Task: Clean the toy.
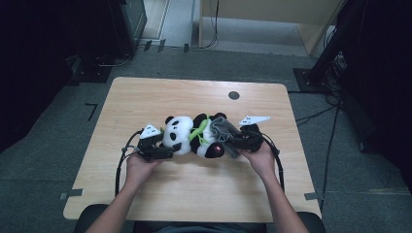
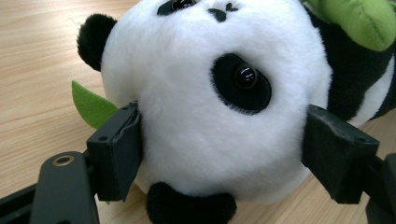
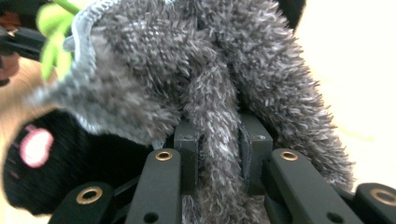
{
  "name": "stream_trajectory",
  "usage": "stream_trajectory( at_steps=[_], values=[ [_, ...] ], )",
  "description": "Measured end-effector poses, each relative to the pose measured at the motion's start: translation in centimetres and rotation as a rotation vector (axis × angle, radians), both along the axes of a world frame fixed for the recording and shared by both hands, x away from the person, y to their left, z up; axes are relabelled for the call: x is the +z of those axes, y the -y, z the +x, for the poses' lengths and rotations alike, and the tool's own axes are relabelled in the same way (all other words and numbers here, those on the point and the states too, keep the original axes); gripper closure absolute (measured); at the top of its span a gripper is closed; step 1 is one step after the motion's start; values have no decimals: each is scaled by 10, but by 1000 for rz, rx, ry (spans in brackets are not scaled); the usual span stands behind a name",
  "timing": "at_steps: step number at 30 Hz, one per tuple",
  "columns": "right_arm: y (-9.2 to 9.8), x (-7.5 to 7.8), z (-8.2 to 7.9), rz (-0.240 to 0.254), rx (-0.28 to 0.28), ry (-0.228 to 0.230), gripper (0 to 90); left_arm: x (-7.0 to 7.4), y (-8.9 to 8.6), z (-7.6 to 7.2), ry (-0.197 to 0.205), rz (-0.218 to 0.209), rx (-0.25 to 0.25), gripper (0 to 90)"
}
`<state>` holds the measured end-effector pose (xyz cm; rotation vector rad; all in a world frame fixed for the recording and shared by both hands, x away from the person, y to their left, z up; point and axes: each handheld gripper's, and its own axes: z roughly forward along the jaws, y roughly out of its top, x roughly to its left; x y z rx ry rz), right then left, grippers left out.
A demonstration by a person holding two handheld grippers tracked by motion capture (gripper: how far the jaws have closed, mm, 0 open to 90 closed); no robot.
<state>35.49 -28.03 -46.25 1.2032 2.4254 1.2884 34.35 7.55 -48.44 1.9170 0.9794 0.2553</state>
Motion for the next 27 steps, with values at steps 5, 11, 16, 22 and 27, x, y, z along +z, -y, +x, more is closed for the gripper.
stream_trajectory(
  at_steps=[5, 11, 16, 22, 27],
  values=[
    [5, -7, 2, -32, -10, -30, 740, 0, -1, 1, 0, -3, -1, 200],
    [7, -2, 1, -43, 8, -29, 746, -1, -1, 0, 4, -2, -1, 198],
    [8, 11, -3, -13, 14, -13, 755, -1, -1, 1, 6, -6, 2, 197],
    [-2, 35, -10, 9, 46, 54, 754, -1, -2, 0, 8, -5, -1, 195],
    [-22, 59, -7, 20, 88, 105, 753, -1, -1, 0, 12, -2, 1, 194]
  ],
)
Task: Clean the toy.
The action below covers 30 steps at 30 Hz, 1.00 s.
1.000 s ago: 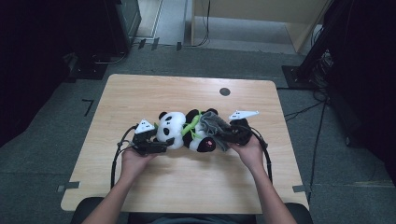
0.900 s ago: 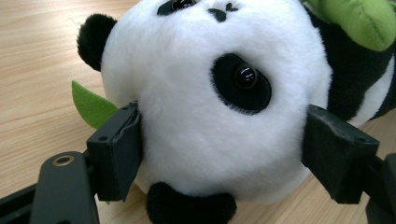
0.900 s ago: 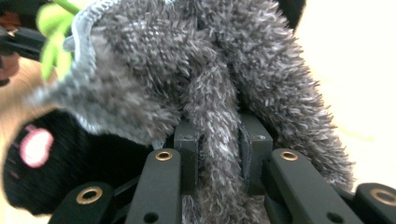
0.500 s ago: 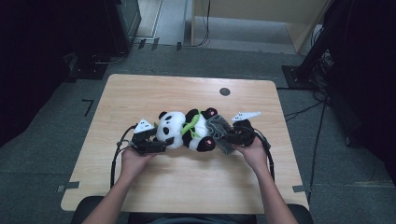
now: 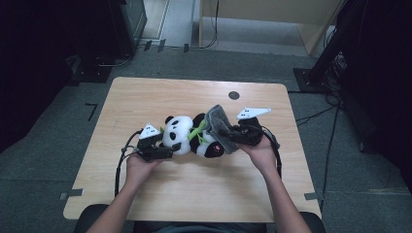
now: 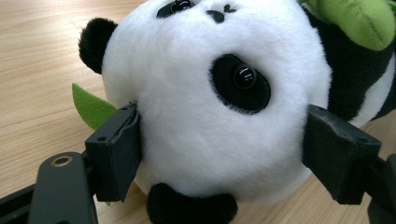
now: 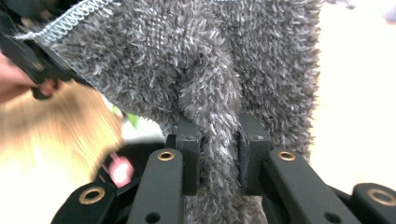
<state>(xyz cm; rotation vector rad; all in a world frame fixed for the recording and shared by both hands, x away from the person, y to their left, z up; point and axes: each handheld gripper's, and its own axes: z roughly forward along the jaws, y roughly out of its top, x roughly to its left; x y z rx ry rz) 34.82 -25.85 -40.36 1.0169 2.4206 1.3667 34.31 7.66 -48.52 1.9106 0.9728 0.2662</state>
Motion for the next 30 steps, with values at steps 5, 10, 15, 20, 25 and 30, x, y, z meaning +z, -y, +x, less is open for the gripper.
stream_trajectory(
  at_steps=[5, 10, 15, 20, 25, 30],
  values=[
    [-22, 12, 9, -24, 37, 4, 749, -1, 0, -1, 5, -3, 2, 194],
    [-58, 18, 21, -57, 102, -10, 749, -1, 0, -2, 11, 0, 4, 194],
    [-84, 15, 24, -96, 143, -22, 746, -1, 1, -2, 12, 1, 7, 194],
    [-97, 9, 27, -107, 161, -33, 733, -1, 0, -2, 11, 5, 6, 194],
    [-103, 3, 31, -125, 162, 16, 557, -1, 0, -1, 10, -2, 8, 195],
    [-107, -3, 33, -151, 144, 48, 675, -1, 0, -1, 6, -10, 14, 195]
  ],
)
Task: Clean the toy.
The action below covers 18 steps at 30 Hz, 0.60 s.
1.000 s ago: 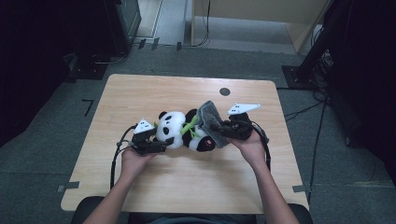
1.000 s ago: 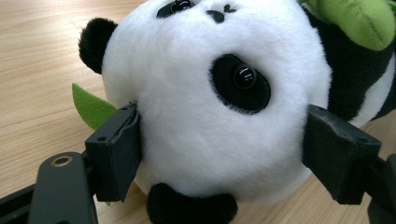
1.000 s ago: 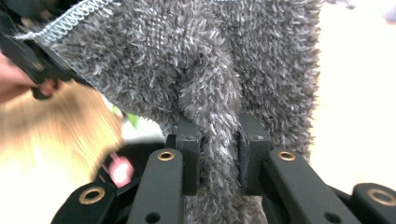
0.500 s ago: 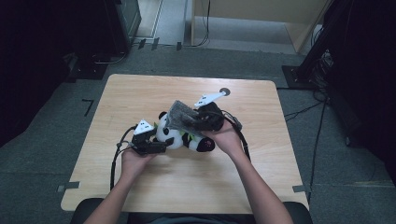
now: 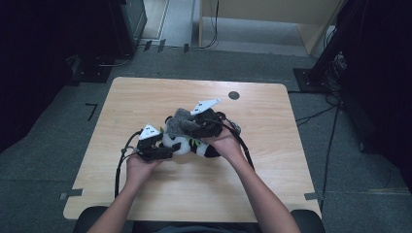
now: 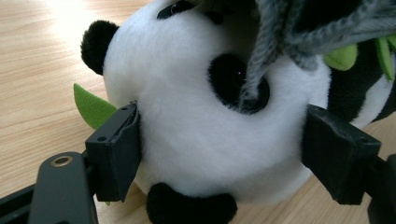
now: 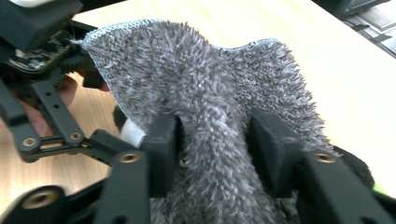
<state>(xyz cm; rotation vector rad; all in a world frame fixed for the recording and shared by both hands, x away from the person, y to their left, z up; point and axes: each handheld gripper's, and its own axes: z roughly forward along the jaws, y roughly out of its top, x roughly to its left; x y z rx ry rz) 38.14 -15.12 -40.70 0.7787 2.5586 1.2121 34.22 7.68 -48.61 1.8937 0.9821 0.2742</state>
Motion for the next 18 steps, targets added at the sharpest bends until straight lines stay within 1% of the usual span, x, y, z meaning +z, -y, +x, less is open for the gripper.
stream_trajectory(
  at_steps=[2, 3, 4, 5, 6, 7, 10, 11, 12, 13, 16, 18],
  values=[
    [-2, 3, -2, 10, -11, 4, 722, 0, 0, 0, 0, -1, 0, 195],
    [-4, 5, -4, 10, -9, 16, 734, 0, 0, 0, 2, 0, -1, 195],
    [-4, 5, -4, 10, -9, 16, 734, 0, 0, 0, 2, 0, -1, 195],
    [-9, 9, -9, 15, 10, 31, 741, 0, 0, 0, 3, -1, 0, 195],
    [-12, 11, -11, 16, 22, 29, 742, 0, 1, 0, 2, -3, 1, 195],
    [-17, 12, -14, 8, 35, 28, 742, 0, 0, 0, 2, -2, 2, 195],
    [-30, 7, -18, -74, 45, 46, 738, 1, 1, 0, -4, -2, 6, 195],
    [-30, 7, -18, -74, 45, 46, 738, 1, 1, 0, -4, -2, 6, 195],
    [-34, 2, -20, -99, 52, 51, 739, 1, 1, 0, -5, -2, 6, 195],
    [-34, 1, -21, -103, 61, 59, 740, 0, 1, 0, -4, 0, 6, 195],
    [-31, 1, -25, -113, 77, 51, 745, 1, 1, -1, -2, 10, 4, 195],
    [-28, 1, -29, -123, 88, 48, 746, 1, 1, -1, -4, 10, 4, 195]
  ],
)
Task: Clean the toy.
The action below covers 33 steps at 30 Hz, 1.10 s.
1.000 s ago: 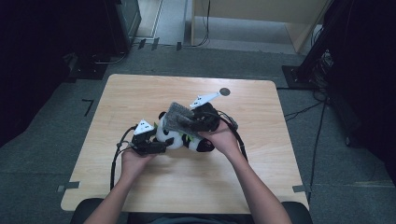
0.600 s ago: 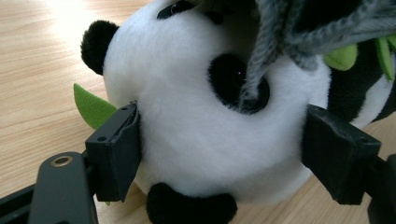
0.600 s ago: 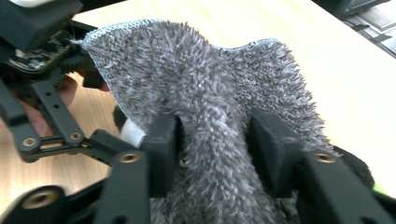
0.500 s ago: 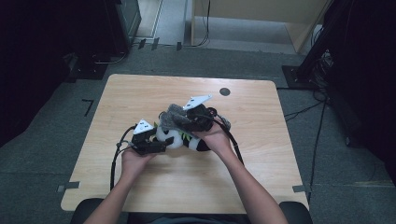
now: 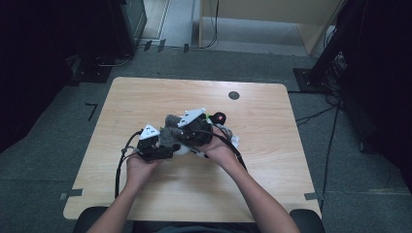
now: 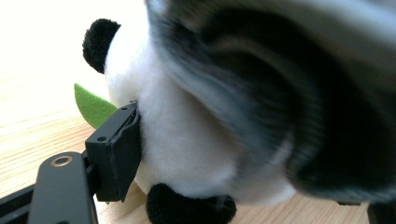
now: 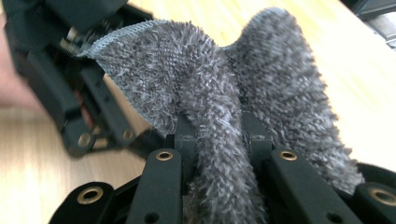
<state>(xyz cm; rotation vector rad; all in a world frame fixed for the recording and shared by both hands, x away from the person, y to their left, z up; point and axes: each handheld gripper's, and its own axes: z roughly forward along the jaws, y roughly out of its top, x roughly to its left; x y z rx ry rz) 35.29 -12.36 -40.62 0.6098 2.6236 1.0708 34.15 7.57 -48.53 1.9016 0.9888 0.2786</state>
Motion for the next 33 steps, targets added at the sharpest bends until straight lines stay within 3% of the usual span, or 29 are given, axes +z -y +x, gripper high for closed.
stream_trajectory(
  at_steps=[13, 26, 33],
  values=[
    [35, -2, -17, 52, 13, -28, 750, 0, 1, 0, -14, 5, 1, 200],
    [79, 1, -26, 41, -58, -19, 754, 0, 0, 2, -12, 2, -3, 201],
    [92, 3, -25, 85, -87, -35, 754, 0, 0, 2, -10, -2, -8, 199]
  ],
)
